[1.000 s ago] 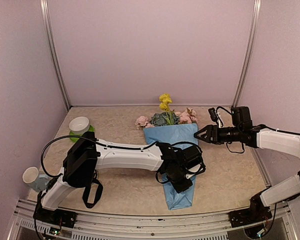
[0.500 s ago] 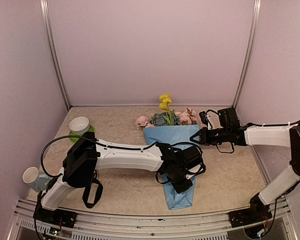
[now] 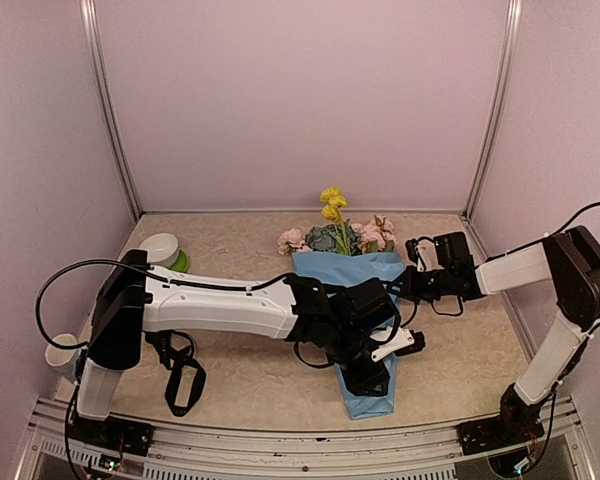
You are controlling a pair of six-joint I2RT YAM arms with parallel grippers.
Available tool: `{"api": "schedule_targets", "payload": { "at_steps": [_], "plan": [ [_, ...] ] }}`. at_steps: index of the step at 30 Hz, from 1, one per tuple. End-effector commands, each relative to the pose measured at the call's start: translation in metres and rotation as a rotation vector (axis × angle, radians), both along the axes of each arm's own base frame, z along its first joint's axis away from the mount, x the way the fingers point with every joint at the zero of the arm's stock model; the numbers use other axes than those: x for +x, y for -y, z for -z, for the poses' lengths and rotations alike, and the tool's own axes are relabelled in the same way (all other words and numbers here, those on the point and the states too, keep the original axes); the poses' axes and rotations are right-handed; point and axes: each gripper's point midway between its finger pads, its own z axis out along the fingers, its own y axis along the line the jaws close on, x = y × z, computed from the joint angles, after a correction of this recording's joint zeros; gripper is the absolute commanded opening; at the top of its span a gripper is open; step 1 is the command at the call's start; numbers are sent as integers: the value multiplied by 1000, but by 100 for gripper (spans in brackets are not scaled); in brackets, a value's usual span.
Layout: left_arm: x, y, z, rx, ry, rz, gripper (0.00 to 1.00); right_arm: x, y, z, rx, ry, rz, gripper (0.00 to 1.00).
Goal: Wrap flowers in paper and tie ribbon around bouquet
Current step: Adjust the folded bouquet at the center of the board.
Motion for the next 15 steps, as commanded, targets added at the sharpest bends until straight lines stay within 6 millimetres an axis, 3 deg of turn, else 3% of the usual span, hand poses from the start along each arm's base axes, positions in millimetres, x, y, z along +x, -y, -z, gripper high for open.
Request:
{"api": "schedule_targets", "payload": {
  "at_steps": [1, 3, 6, 9, 11, 13, 15],
  "plan": [
    [-61, 19, -87, -272, -126, 269, 41, 20, 1, 5, 28, 35, 30, 0],
    [-59, 16, -105, -330, -111, 285, 42, 21, 2, 9, 28, 22, 36, 0],
    [-24, 9, -107, -352, -99, 166, 42, 19, 2, 14, 34, 10, 37, 0],
    [45, 4, -61, -220, -100, -115, 29, 16, 0, 14, 45, 5, 30, 0],
    [76, -1, -24, -84, -60, -235, 24, 16, 1, 14, 46, 6, 32, 0],
    [82, 5, -8, -16, -3, -237, 22, 16, 1, 13, 45, 9, 36, 0],
    [73, 17, -3, -21, 57, -199, 22, 16, 1, 12, 46, 10, 35, 0]
  ]
}}
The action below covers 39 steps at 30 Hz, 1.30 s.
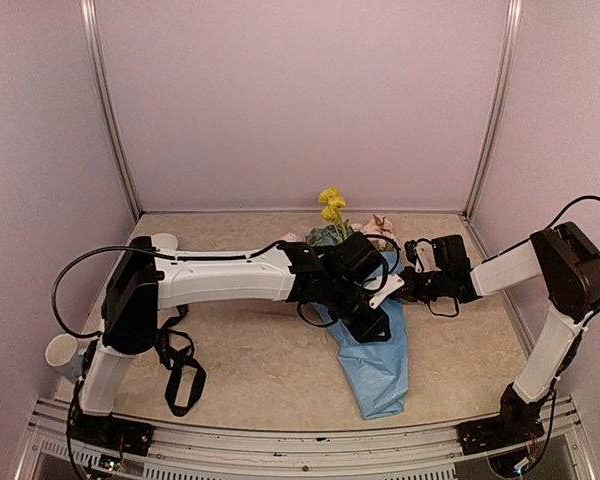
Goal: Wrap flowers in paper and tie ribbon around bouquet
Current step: Adjust the folded bouquet at the center of the board.
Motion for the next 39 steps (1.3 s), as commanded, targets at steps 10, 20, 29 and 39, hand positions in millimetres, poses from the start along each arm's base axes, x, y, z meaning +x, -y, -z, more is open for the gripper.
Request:
{"api": "schedule_targets", "payload": {
  "at_steps": [10, 20, 29, 39],
  "plan": [
    [-57, 15, 113, 327, 145, 133, 27, 3, 6, -5, 34, 18, 49, 0],
    [-82, -13, 160, 431, 13, 171, 27, 3, 28, -16, -30, 35, 158, 0],
    [-91, -16, 167, 434, -45, 184, 28, -33, 54, -30, -178, -51, 163, 80],
    [-89, -18, 169, 431, -51, 182, 27, -115, 21, 0, 51, -211, -90, 97]
  ]
}}
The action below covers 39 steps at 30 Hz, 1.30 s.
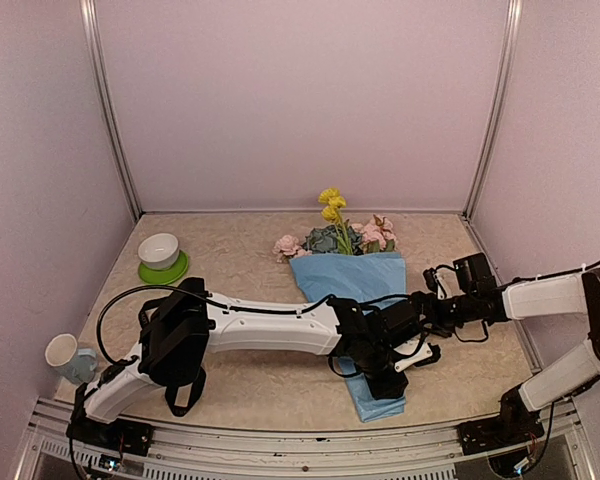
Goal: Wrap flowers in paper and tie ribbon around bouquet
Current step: Adjust the folded bouquet at the center of the board.
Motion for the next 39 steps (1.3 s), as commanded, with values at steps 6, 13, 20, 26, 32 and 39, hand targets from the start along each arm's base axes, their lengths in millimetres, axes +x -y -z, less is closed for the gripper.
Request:
{"api": "schedule_targets", "payload": {
  "at_steps": [6, 13, 20, 26, 32, 39],
  "plan": [
    [-18, -46, 65, 221, -80, 1, 27, -34, -23, 28, 192, -111, -113, 84],
    [-18, -47, 65, 223, -80, -1, 27, -32, -38, 31, 311, -125, -153, 74],
    [-23, -46, 56, 192, -94, 20, 28, -28, -43, 21, 374, -83, -153, 15],
    [-58, -38, 26, 93, -191, 85, 30, -13, -35, 19, 347, -46, -59, 0],
    [-70, -26, -41, -53, -142, 209, 32, -9, -37, 15, 354, -34, -61, 0],
    [12, -56, -129, -300, -204, 83, 35, -11, -35, 16, 314, -32, -71, 0]
  ]
}}
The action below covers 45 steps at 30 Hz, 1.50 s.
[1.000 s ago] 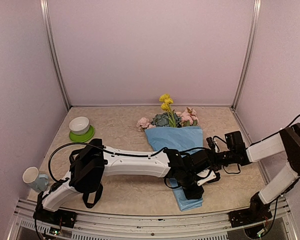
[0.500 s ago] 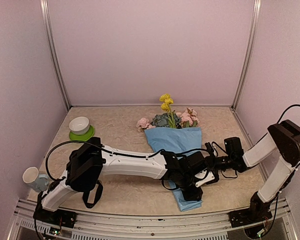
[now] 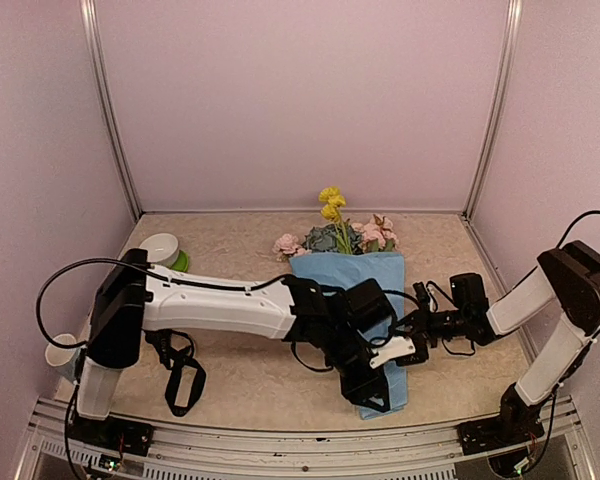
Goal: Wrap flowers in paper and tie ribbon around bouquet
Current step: Adjust the folded bouquet at the center of the board.
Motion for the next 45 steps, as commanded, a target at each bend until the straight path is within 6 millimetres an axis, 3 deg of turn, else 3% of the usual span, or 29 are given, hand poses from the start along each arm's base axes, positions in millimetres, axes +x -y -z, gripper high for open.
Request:
{"api": "schedule_targets", "payload": {
  "at_steps": [1, 2, 4, 8, 14, 18, 21, 25, 27, 31, 34, 38, 45],
  "plan": [
    [100, -22, -62, -153, 28, -220, 34, 13, 1, -12, -25, 68, 17, 0],
    [143, -36, -52, -106, 76, -353, 32, 13, 0, -13, -29, 70, 13, 0],
    [191, -61, -22, 23, 132, -491, 29, 15, -2, -15, -36, 74, 8, 0],
    [251, -93, 18, 128, 146, -644, 32, 15, -6, -14, -55, 71, -15, 0],
    [338, -130, 38, 150, 201, -880, 33, 12, -9, -13, -61, 60, -23, 0],
    [387, -171, 40, 143, 167, -1054, 33, 9, -11, -11, -72, 55, -27, 0],
    [394, -187, 14, 9, 114, -1104, 40, 6, -14, -11, -82, 53, -33, 0],
    [379, -193, -24, -272, -82, -1076, 53, 6, -17, -11, -91, 54, -42, 0],
    [366, -189, -24, -366, -169, -1042, 64, 6, -18, -11, -94, 55, -46, 0],
    [366, -177, -1, -377, -257, -1022, 86, 6, -20, -12, -95, 57, -50, 0],
    [371, -163, 2, -412, -303, -993, 90, 6, -21, -13, -94, 57, -51, 0],
    [392, -167, 22, -370, -279, -1033, 76, 6, -23, -15, -91, 62, -55, 0],
    [415, -158, 19, -439, -270, -984, 19, 2, -29, -14, -90, 51, -93, 0]
  ]
}}
